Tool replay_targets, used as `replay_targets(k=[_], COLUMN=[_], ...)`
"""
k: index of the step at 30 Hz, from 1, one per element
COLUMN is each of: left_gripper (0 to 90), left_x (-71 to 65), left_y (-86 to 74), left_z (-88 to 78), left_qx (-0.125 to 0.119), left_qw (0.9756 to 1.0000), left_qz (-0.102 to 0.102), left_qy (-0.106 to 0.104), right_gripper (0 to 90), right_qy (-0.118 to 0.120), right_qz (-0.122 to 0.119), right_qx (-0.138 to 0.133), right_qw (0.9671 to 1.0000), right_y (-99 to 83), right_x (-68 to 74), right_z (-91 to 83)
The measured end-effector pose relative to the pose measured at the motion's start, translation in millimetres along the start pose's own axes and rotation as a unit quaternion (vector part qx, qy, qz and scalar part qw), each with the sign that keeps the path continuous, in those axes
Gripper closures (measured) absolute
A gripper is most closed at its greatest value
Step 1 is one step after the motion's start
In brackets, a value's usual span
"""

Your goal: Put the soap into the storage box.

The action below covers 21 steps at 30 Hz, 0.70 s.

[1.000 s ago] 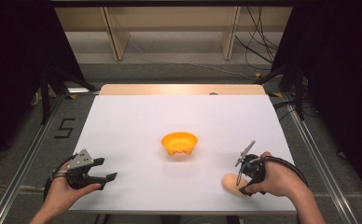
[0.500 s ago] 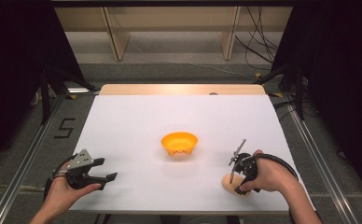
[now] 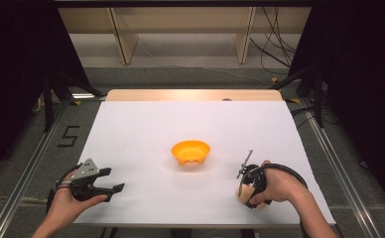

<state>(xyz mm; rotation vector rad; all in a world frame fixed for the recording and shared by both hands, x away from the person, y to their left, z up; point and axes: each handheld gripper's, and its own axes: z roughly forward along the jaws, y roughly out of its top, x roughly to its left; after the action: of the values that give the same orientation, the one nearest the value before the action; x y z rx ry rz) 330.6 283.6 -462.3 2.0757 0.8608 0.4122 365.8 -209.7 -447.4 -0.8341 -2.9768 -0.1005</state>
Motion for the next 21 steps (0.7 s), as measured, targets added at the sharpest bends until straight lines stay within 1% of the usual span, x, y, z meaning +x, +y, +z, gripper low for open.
replay_targets(k=[1,2,3,4,5,7,9,10,11,12,13,18,19,20,21], left_gripper=[22.3,22.3,22.3,22.3,22.3,22.4,22.5,22.5,22.5,22.5,22.6,22.7,22.7,22.7,22.7], left_x=[-1.0,-1.0,-1.2,-1.3,-1.4,-0.2,-0.8,-2.2,-1.4,-2.5,-2.9,-2.9,-2.9,-2.9,-2.9], left_y=[-0.1,-0.1,-0.2,-0.5,-0.6,-0.3,-0.4,-0.6,-0.4,-0.4,-0.5,-0.5,-0.5,-0.5,-0.4], left_z=[0.0,0.0,-0.3,0.1,0.2,0.5,0.7,1.1,0.6,1.2,1.6,1.7,1.7,1.7,1.7], left_qx=[0.000,0.000,0.002,0.000,0.000,0.000,-0.001,-0.004,0.000,-0.003,-0.005,-0.005,-0.005,-0.005,-0.005], left_qw=[1.0000,1.0000,1.0000,1.0000,1.0000,1.0000,1.0000,0.9999,1.0000,0.9999,0.9999,0.9999,0.9999,0.9999,0.9999], left_qz=[-0.006,-0.006,-0.007,-0.007,-0.008,0.001,-0.002,-0.011,-0.005,-0.011,-0.012,-0.011,-0.011,-0.010,-0.010], left_qy=[-0.001,-0.001,-0.003,-0.002,-0.002,0.000,0.001,-0.005,-0.005,-0.005,-0.005,-0.005,-0.005,-0.005,-0.005], right_gripper=[30.9,31.1,31.6,32.4,32.6,32.8,32.8,33.0,33.0,33.0,33.1,33.1,33.1,33.2,33.3], right_qy=[-0.001,-0.002,-0.002,0.000,-0.002,-0.002,-0.002,-0.001,-0.002,-0.002,-0.001,-0.001,-0.002,-0.003,-0.003], right_qz=[0.004,-0.005,-0.008,-0.003,-0.002,-0.001,-0.001,-0.006,-0.006,-0.006,-0.007,-0.008,-0.006,-0.005,-0.009], right_qx=[0.005,0.009,0.010,0.013,0.010,0.013,0.013,0.014,0.012,0.012,0.012,0.012,0.013,0.015,0.020], right_qw=[1.0000,0.9999,0.9999,0.9999,0.9999,0.9999,0.9999,0.9999,0.9999,0.9999,0.9999,0.9999,0.9999,0.9999,0.9998], right_y=[1.6,1.9,2.3,3.0,3.0,3.3,3.4,3.3,3.3,3.3,3.1,3.1,3.3,3.7,4.4], right_x=[0.9,-0.1,-0.5,-0.2,0.1,-0.2,-0.1,-0.6,-0.6,-0.6,-1.0,-0.7,-0.3,0.1,-0.1], right_z=[1.9,2.8,3.7,4.3,5.4,6.3,6.7,7.2,8.4,8.4,8.2,8.3,8.4,8.4,8.4])
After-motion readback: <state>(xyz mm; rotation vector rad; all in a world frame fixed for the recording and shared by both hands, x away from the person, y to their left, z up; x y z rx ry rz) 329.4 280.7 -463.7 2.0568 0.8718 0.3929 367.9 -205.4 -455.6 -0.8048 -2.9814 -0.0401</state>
